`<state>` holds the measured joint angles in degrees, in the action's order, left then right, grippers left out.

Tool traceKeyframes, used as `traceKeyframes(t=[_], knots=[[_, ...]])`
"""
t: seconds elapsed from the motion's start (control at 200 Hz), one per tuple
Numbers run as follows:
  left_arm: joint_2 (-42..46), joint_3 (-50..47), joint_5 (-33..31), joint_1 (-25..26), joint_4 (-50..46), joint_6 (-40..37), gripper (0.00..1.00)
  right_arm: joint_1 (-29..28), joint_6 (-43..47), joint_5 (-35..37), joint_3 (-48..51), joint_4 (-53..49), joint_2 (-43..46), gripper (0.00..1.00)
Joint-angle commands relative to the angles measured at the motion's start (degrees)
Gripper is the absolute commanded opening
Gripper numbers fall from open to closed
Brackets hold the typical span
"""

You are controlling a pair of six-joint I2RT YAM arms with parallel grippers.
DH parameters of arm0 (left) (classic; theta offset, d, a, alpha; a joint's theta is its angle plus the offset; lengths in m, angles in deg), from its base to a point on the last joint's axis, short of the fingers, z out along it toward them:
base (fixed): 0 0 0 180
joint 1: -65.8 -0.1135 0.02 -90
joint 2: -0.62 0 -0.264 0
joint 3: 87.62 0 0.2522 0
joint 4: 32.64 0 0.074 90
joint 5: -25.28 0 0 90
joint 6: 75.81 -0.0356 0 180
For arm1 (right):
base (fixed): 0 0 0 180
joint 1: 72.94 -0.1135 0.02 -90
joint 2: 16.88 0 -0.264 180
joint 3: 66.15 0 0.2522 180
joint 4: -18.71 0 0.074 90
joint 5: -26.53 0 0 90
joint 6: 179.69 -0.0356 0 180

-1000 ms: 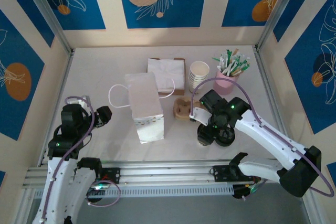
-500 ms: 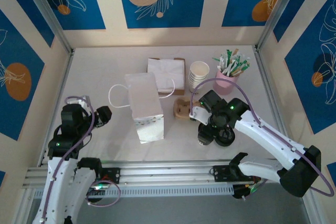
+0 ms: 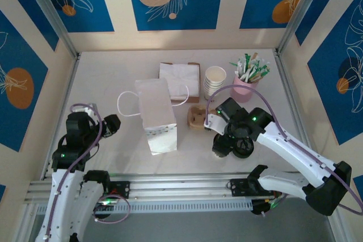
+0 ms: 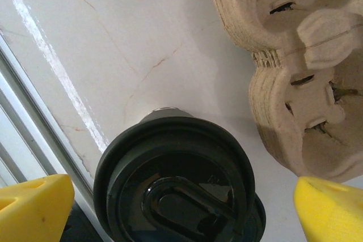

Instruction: Pack the takeout coffee

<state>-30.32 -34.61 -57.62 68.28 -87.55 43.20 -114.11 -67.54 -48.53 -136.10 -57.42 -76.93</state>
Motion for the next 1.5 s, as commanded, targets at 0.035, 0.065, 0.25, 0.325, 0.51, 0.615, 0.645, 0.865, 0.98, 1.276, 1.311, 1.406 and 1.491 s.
traceKeyframes(t=[0.035,0.065,0.25,0.325,0.51,0.615,0.645,0.865,0.98,1.276,1.311,1.406,1.491], knots=[[0.0,-0.5,1.0,-0.9,1.1,-0.5,0.72,1.2,1.1,0.8,0.9,-0.1,0.7,0.99],[0.0,-0.5,1.0,-0.9,1.1,-0.5,0.72,1.5,1.0,0.8,1.1,0.0,0.7,0.99],[-0.2,-0.5,1.1,-1.0,1.1,-0.5,0.72,2.1,0.1,-1.0,2.1,0.5,0.6,1.0],[-0.2,-0.5,1.1,-1.0,1.1,-0.5,0.72,2.1,-0.2,-1.4,2.3,0.7,0.3,1.0],[-0.2,-0.5,1.1,-1.1,1.1,-0.6,0.72,2.0,-0.8,-1.9,2.6,0.0,-1.1,0.95],[-0.2,-0.5,1.1,-1.1,1.1,-0.5,0.72,2.0,-0.9,-1.7,2.8,-0.7,-2.1,0.93],[-0.2,-0.5,1.1,-1.2,1.2,-0.6,0.72,1.9,-1.0,-1.4,3.0,-0.9,-2.2,0.93],[-0.3,-0.6,1.3,-1.3,1.2,-0.5,0.72,1.5,-1.0,-1.2,3.8,-1.3,-3.1,0.78],[-0.4,-0.6,1.2,-1.3,1.2,-0.5,0.72,1.1,-1.2,-1.0,4.2,-1.7,-4.0,0.77],[-0.5,-0.6,1.3,-1.3,1.2,-0.5,0.72,-1.1,-1.7,0.8,6.7,-2.4,-5.0,0.77],[-0.5,-0.6,1.3,-1.4,1.2,-0.5,0.72,-1.2,-1.8,0.8,6.8,-2.4,-4.8,0.77],[-0.6,-0.6,1.3,-1.4,1.2,-0.6,0.72,-1.2,-2.2,1.4,6.2,-2.1,-4.4,0.78],[-0.6,-0.6,1.3,-1.4,1.3,-0.6,0.72,-0.8,-2.5,1.4,4.7,-1.2,-3.5,0.79]])
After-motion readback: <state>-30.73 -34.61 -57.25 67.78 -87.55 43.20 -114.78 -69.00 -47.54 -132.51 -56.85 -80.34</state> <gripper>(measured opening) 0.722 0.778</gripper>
